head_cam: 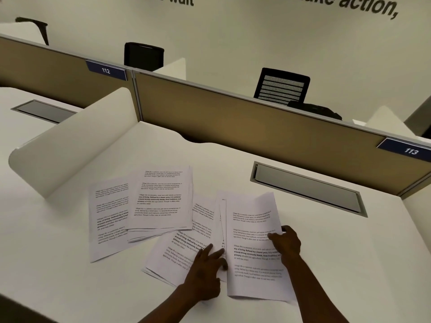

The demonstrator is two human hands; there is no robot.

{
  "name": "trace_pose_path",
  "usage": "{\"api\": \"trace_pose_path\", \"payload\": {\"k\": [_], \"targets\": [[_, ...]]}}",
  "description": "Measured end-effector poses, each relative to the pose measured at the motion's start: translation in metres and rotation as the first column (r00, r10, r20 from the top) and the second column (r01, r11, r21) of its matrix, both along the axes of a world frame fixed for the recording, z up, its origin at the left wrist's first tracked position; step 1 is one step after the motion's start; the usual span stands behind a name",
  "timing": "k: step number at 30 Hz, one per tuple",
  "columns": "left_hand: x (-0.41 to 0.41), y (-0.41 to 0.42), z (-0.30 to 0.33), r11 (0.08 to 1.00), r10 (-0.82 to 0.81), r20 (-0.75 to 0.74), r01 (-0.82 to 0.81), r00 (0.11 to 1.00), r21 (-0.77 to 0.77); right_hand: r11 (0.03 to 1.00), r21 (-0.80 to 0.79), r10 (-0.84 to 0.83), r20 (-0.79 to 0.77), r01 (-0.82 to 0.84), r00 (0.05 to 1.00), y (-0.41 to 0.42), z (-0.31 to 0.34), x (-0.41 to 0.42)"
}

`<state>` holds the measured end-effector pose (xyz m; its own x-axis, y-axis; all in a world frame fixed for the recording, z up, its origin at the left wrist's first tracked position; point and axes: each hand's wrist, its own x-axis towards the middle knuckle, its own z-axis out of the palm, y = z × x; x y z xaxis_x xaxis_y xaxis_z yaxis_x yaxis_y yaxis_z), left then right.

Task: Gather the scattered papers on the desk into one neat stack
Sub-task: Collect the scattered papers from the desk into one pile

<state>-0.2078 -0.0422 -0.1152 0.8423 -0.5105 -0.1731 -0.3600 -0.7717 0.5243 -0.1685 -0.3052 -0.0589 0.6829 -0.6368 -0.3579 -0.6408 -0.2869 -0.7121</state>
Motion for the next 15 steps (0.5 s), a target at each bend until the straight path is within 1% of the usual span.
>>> {"api": "trace_pose_path", "payload": {"k": [5, 7, 11, 12, 13, 15], "targets": [[0.004, 0.000, 0.002, 1.000, -0.005, -0.030, 0.005, 1.000, -0.007, 0.993, 0.109, -0.048, 0.013, 0.046, 0.999, -0.010, -0.001, -0.002], [0.006, -0.001, 0.004, 1.000, 0.005, -0.029, -0.005, 1.000, -0.017, 0.990, 0.127, -0.074, 0.041, 0.068, 0.996, -0.014, -0.002, -0.005], [0.018, -0.008, 0.009, 0.981, 0.154, 0.056, -0.146, 0.987, -0.126, 0.966, 0.243, -0.123, 0.141, 0.086, 0.982, -0.023, -0.006, -0.020], [0.025, -0.011, 0.011, 0.976, 0.184, 0.068, -0.174, 0.981, -0.129, 0.958, 0.273, -0.135, 0.165, 0.086, 0.977, -0.026, -0.007, -0.026], [0.033, -0.014, 0.011, 0.974, 0.206, 0.066, -0.198, 0.976, -0.107, 0.951, 0.295, -0.148, 0.183, 0.090, 0.972, -0.030, -0.008, -0.031], [0.048, -0.019, 0.011, 0.971, 0.241, 0.030, -0.240, 0.970, -0.016, 0.937, 0.331, -0.184, 0.206, 0.108, 0.961, -0.037, -0.008, -0.043]]}}
